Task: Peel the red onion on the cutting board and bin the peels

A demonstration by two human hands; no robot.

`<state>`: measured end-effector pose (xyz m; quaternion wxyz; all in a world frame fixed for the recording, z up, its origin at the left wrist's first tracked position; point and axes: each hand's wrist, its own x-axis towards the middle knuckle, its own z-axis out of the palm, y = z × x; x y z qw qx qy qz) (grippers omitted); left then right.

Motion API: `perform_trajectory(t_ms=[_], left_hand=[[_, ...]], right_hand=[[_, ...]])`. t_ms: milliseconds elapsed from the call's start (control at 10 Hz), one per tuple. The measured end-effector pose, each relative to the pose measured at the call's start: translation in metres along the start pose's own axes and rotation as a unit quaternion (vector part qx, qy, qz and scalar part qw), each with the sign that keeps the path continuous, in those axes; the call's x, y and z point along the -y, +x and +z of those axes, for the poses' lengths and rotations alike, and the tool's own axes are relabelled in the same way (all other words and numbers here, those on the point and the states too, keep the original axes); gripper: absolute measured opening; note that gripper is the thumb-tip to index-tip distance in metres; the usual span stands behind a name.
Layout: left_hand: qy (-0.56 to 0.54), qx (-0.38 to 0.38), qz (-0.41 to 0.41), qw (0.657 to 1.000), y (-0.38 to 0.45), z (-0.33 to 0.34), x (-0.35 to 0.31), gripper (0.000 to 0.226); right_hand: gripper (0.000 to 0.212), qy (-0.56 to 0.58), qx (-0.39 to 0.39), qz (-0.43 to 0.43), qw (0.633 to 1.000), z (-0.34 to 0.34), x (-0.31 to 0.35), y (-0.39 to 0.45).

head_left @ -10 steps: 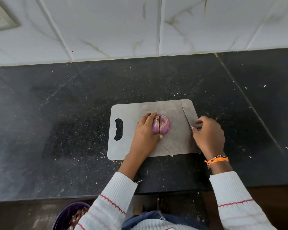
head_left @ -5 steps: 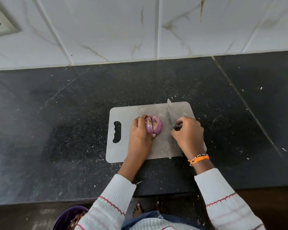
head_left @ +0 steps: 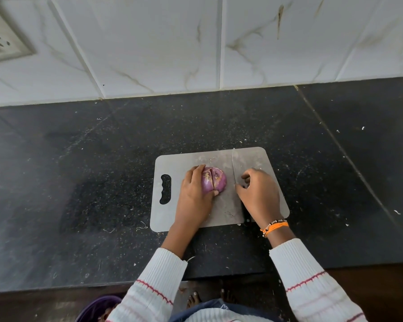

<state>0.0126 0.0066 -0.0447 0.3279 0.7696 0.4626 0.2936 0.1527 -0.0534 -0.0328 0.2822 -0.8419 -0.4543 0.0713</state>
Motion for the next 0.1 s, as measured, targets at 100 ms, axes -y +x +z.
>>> perform_trajectory(t_ms=[100], left_hand=[[0.002,-0.025,0.011,1.000,0.0033,-0.0042,-0.0045,0.052]], right_hand=[[0.019,0.054,-0.046,-0.029,0.997,-0.0129,0.0052,0.0082]])
